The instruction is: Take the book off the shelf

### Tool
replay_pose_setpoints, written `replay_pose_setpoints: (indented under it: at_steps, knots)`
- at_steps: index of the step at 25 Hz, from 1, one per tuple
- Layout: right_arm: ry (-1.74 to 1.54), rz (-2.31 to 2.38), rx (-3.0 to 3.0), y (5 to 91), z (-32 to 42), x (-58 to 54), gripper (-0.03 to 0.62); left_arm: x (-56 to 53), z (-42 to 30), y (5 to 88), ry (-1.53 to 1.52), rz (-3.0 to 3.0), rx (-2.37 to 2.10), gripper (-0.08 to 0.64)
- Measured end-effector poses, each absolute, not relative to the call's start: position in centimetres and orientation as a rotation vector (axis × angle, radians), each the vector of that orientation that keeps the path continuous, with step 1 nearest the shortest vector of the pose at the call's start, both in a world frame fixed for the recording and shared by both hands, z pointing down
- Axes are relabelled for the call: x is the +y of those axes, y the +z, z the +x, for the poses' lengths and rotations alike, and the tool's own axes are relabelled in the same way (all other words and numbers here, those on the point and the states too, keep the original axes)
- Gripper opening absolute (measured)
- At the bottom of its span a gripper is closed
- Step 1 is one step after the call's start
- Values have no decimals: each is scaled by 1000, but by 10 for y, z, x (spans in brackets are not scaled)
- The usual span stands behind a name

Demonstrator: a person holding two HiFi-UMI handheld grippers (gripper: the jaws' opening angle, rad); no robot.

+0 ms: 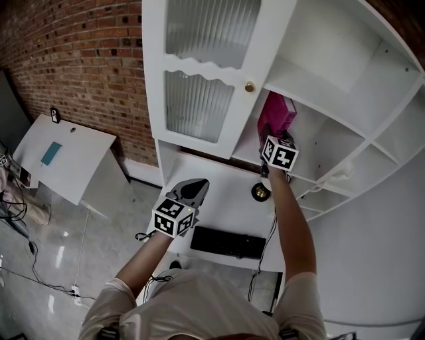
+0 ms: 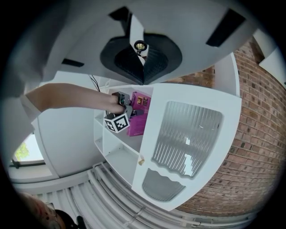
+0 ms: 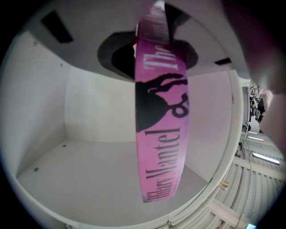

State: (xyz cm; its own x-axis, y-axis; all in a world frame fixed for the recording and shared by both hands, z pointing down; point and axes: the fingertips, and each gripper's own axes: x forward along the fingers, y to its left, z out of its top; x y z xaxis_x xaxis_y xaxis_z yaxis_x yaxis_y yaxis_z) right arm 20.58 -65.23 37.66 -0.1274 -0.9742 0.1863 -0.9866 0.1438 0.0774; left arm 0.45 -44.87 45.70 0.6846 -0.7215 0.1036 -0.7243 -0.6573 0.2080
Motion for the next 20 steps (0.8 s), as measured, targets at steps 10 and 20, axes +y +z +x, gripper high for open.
replay_pose_setpoints:
  at_steps: [10, 20]
  knots:
    - [109, 1949, -2255, 374, 236, -589, 143, -422, 19, 458, 14, 2676, -1161, -5]
    - [97, 1966, -2277, 372, 258, -516, 143, -406, 36, 456, 18, 2703, -1124, -5]
